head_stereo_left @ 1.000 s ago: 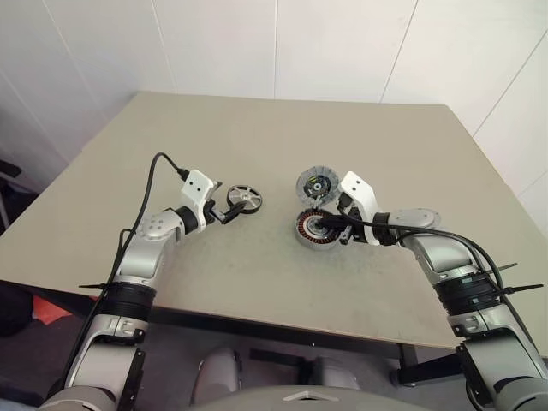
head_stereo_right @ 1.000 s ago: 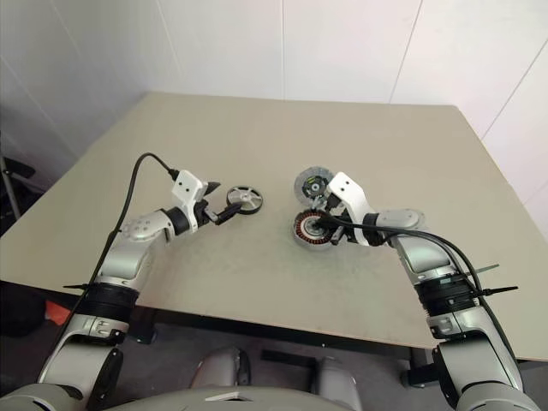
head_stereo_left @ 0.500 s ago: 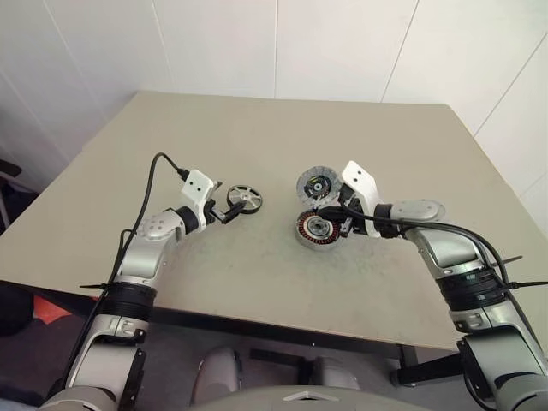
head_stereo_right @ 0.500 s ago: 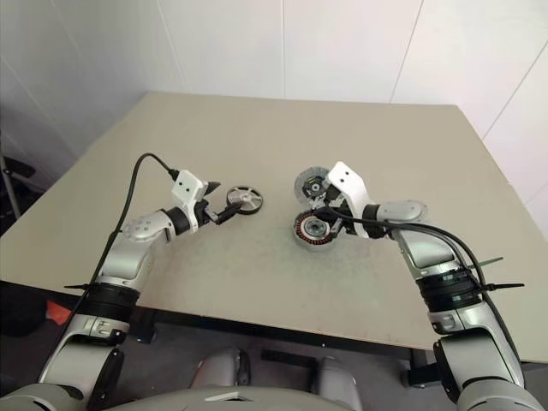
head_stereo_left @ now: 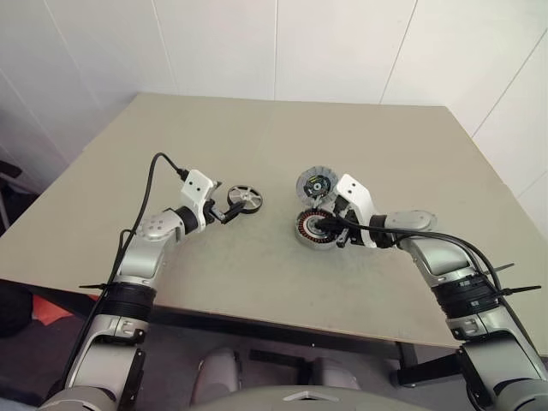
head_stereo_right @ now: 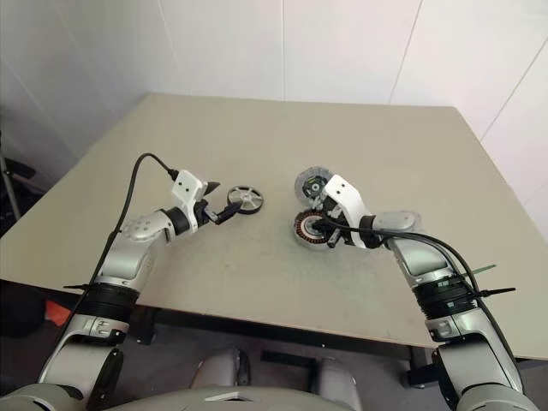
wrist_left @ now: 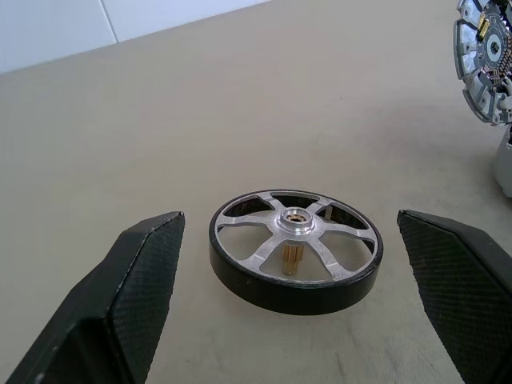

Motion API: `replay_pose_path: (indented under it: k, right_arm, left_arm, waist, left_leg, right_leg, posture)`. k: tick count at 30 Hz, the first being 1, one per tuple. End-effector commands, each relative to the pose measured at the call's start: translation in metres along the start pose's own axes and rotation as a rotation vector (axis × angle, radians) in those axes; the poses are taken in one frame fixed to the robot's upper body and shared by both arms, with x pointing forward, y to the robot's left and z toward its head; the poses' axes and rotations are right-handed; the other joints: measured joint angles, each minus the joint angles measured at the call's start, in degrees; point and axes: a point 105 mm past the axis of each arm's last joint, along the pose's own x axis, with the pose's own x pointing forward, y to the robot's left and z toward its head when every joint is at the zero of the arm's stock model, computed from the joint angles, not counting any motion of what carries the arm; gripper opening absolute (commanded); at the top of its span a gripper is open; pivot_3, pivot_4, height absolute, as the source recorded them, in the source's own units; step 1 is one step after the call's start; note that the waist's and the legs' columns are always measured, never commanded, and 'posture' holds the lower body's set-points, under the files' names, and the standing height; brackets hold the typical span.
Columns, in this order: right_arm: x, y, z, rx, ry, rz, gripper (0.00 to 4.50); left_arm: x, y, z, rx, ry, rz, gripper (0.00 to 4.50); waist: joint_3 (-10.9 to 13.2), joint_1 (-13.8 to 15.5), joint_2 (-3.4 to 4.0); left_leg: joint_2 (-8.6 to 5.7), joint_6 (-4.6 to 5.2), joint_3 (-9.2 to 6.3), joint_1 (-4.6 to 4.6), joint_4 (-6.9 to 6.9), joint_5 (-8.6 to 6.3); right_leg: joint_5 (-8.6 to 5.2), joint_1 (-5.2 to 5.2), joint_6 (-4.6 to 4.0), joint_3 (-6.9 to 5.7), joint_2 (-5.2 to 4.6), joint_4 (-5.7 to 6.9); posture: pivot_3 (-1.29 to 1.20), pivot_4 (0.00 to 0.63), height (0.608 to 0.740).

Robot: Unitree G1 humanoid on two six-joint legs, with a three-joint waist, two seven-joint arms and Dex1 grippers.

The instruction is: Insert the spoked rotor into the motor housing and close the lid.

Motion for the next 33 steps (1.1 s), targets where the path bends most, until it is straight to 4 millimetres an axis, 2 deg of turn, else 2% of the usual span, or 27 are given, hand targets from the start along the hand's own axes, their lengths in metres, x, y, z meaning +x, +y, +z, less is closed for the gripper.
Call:
replay_pose_path:
  k: [1, 6, 14, 20, 27, 30, 33]
  right_arm:
    - [-0.009, -0.002, 0.028, -0.067, -0.074, -0.009, 0.03]
    - [-0.006, 0.0, 0.025, -0.06, -0.067, -0.004, 0.03]
    - [0.015, 0.003, -0.003, 0.004, 0.005, 0.004, 0.03]
    - [0.006, -0.005, 0.011, -0.012, -0.038, -0.025, 0.03]
    - [-0.009, -0.009, 0.038, -0.074, -0.107, -0.033, 0.03]
    - [-0.01, -0.006, 0.041, -0.079, -0.113, -0.025, 0.03]
    - [-0.005, -0.001, 0.031, -0.061, -0.089, -0.006, 0.03]
  left_arm:
    - [-0.001, 0.004, 0.012, 0.024, -0.043, 0.013, 4.5]
    - [-0.001, 0.004, 0.012, 0.023, -0.044, 0.012, 4.5]
    - [0.0, 0.003, 0.013, 0.026, -0.043, 0.008, 4.5]
    - [-0.002, 0.006, 0.013, 0.027, -0.042, 0.015, 4.5]
    - [-0.001, 0.005, 0.013, 0.027, -0.042, 0.013, 4.5]
    - [0.0, 0.005, 0.012, 0.027, -0.042, 0.012, 4.5]
    - [-0.001, 0.006, 0.012, 0.027, -0.041, 0.012, 4.5]
  waist:
    - [0.0, 0.01, 0.0]
    - [0.0, 0.02, 0.0]
    - [-0.01, -0.07, 0.0]
    - [0.0, -0.11, 0.0]
    - [0.0, -0.07, 0.0]
    - [0.0, -0.05, 0.0]
    - [0.0, -0.05, 0.0]
  left_leg:
    - [0.0, 0.0, 0.0, 0.0, 0.0, 0.0]
    - [0.0, 0.03, 0.0, -0.01, -0.04, -0.03]
    - [0.0, 0.04, 0.0, -0.03, -0.04, -0.03]
    - [0.0, 0.0, 0.0, 0.12, -0.02, -0.01]
    - [-0.01, 0.0, 0.0, 0.09, -0.02, -0.01]
    - [0.0, 0.01, -0.01, 0.1, -0.05, -0.01]
    - [0.0, 0.02, -0.01, 0.04, -0.09, -0.02]
  right_leg:
    - [0.0, 0.0, 0.0, 0.0, 0.0, 0.01]
    - [0.01, -0.03, -0.01, -0.01, 0.0, 0.03]
    - [0.01, -0.06, -0.01, -0.01, 0.0, 0.03]
    - [0.0, 0.12, 0.0, 0.0, 0.0, 0.0]
    - [-0.01, 0.12, 0.01, 0.0, 0.0, -0.04]
    - [0.0, 0.1, 0.0, 0.0, 0.0, 0.0]
    - [0.0, 0.03, 0.0, -0.01, 0.0, 0.0]
  posture:
    - [0.0, 0.0, 0.74]
    - [0.0, 0.0, 0.74]
    - [0.0, 0.0, 0.74]
    - [0.0, 0.0, 0.74]
    - [0.0, 0.0, 0.74]
    - [0.0, 0.0, 0.74]
    - [0.0, 0.0, 0.74]
